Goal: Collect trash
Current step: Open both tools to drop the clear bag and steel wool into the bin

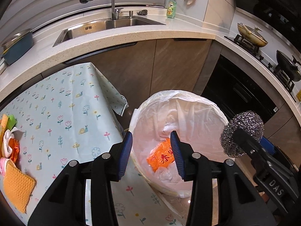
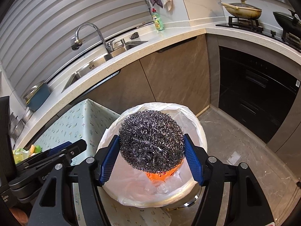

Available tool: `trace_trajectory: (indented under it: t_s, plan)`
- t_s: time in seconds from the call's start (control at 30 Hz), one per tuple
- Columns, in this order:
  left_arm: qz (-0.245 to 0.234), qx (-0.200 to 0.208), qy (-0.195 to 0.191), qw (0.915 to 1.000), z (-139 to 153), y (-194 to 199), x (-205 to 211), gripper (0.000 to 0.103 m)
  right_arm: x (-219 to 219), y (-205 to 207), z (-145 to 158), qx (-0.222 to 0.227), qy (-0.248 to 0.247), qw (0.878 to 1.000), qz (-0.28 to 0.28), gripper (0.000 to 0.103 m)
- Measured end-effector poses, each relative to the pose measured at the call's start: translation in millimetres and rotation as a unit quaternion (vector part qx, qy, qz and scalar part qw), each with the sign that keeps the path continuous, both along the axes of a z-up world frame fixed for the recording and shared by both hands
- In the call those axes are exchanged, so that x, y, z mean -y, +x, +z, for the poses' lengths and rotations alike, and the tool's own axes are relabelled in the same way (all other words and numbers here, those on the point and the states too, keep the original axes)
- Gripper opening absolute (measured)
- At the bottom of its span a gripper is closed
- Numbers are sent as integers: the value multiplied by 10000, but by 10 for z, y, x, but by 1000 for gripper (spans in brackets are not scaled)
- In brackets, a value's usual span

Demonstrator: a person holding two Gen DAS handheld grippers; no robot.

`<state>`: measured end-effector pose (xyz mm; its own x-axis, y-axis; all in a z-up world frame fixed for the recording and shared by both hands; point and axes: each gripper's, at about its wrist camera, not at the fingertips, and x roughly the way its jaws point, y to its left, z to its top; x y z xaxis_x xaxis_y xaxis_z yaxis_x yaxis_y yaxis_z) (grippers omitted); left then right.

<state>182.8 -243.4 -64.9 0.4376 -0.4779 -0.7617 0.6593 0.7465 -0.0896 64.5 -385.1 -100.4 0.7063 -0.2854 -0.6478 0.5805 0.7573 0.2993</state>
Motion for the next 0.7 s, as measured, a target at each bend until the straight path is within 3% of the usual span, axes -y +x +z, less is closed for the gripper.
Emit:
trace_trajectory:
  t_s: [0.07,0.13,0.33,0.4,0.7]
  plan:
    - [68,-9,-11,10000,9,27,-49,41,-13,88,-15,-65,-7,10000,57,66]
    - [171,1,-28,9998,20,54,-113,50,-33,169,-19,-128,-27,9999,99,68]
    - [416,76,-66,9991,80,100,-330,60,-167,241,82,-39,-218,9997,120,75]
    - [514,79,-103,9986,107,115,-425,62,-223,266,125,-28,-340,9993,136,79]
    - [909,132,-266,9954,259,129,-933,62,-561,310,377,185,-362,9982,445,79]
